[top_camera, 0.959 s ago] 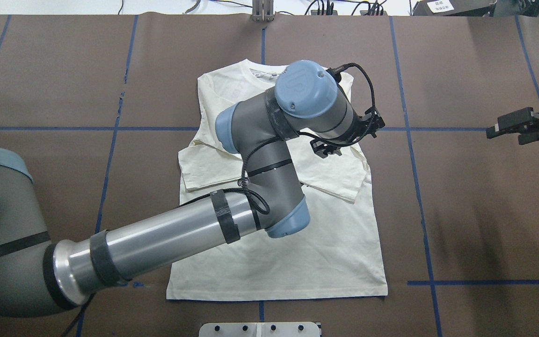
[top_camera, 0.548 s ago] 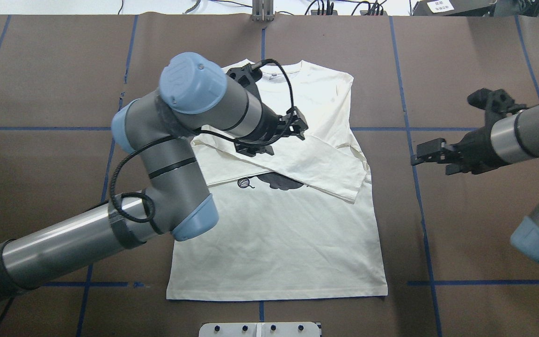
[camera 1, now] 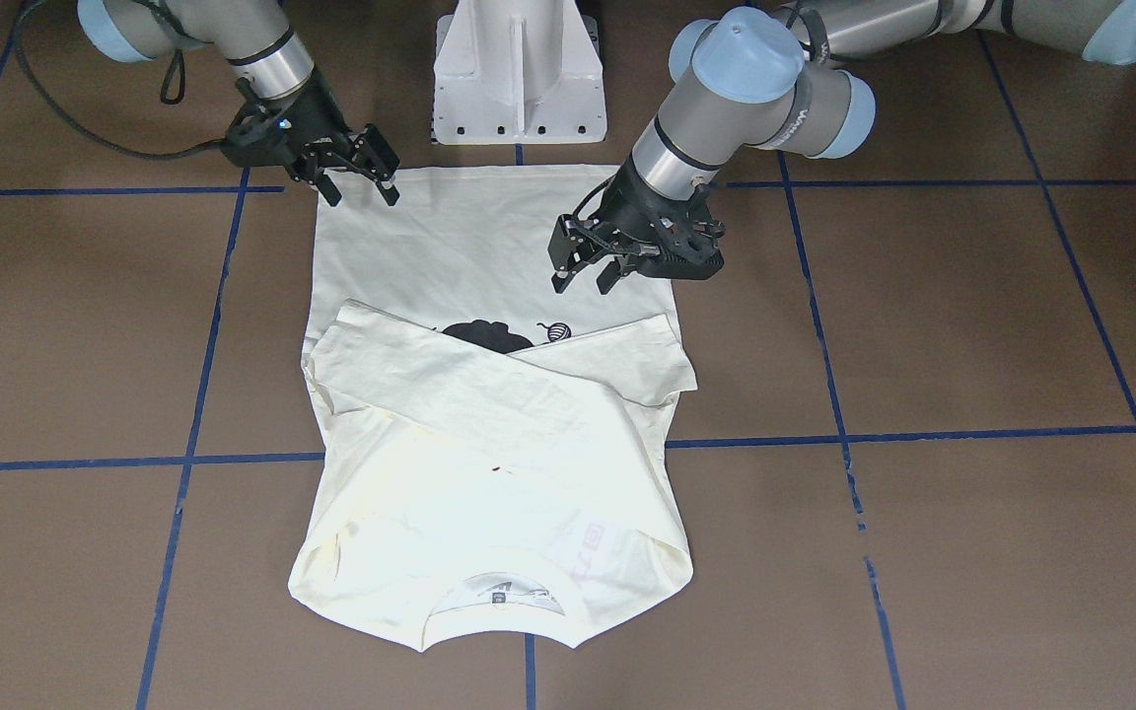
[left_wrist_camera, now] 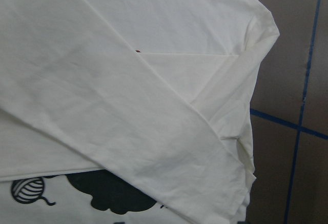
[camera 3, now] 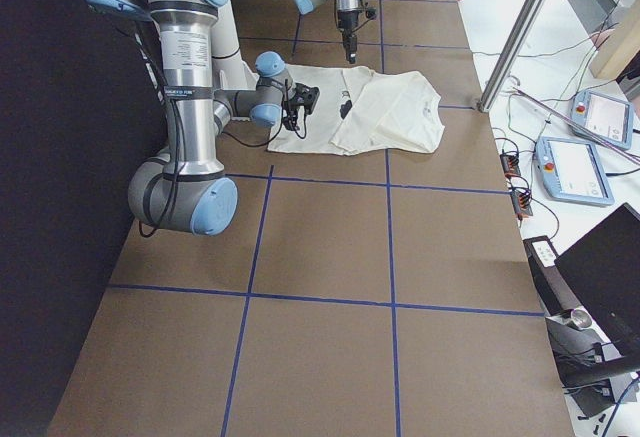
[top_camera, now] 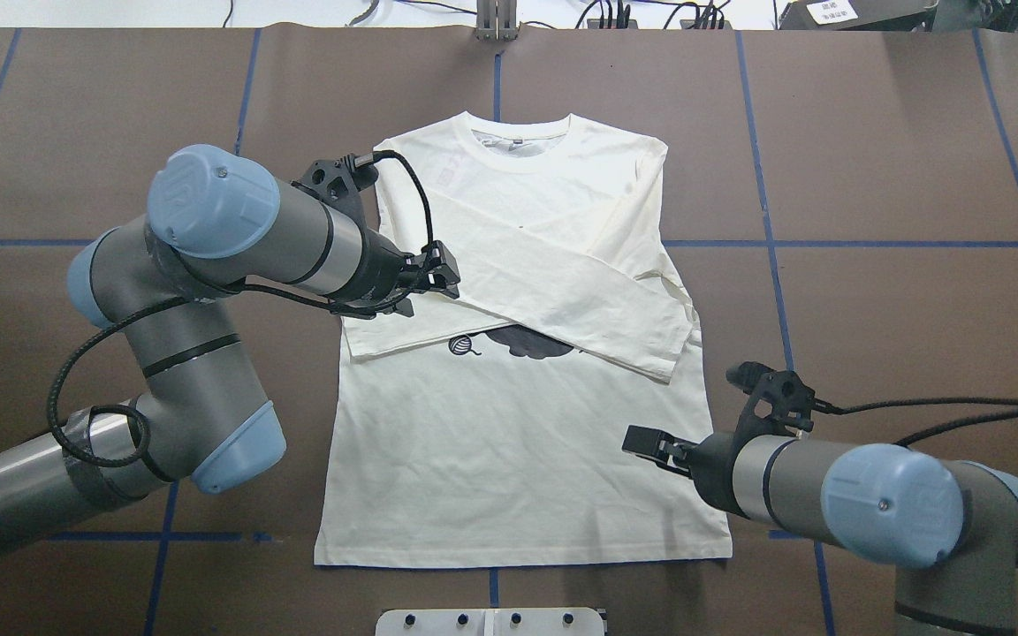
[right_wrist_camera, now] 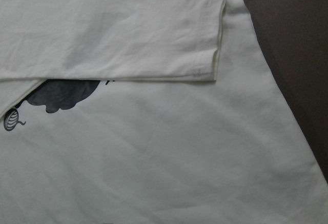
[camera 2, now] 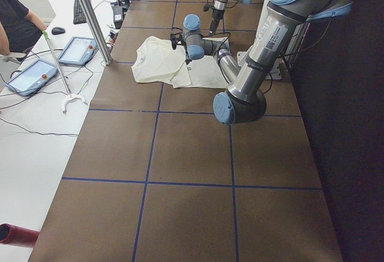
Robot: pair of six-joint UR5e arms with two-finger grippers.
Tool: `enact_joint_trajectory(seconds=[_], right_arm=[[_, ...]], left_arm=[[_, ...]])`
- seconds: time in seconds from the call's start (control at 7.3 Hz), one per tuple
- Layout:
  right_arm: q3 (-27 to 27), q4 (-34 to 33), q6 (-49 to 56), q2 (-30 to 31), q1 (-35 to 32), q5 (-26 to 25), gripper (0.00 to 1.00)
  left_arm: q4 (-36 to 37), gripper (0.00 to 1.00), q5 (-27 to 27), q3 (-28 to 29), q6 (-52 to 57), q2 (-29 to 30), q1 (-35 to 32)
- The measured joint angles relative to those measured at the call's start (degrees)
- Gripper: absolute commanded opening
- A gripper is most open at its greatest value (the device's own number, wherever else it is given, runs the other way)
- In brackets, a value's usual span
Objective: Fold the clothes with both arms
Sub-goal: 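Release the sleeve with the left gripper while the right gripper moves to the hem corner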
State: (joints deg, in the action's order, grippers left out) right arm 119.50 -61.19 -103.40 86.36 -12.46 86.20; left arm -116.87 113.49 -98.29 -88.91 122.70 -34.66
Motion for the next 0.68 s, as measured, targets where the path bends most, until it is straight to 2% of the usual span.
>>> enact_joint_trajectory(seconds=[0.27,0.68], right_arm=[[0.7,-5.4,-5.8,0.5,3.7,-4.0,0.89],[2.9,-13.8,-11.2,1.7,7.3,-4.6,0.88]], left_arm=[[0.1,0.8,0.0,0.0,-0.3,-1.0,-0.1],[-0.5,0.82,0.1,0.2,-0.6,-1.5,-0.1]])
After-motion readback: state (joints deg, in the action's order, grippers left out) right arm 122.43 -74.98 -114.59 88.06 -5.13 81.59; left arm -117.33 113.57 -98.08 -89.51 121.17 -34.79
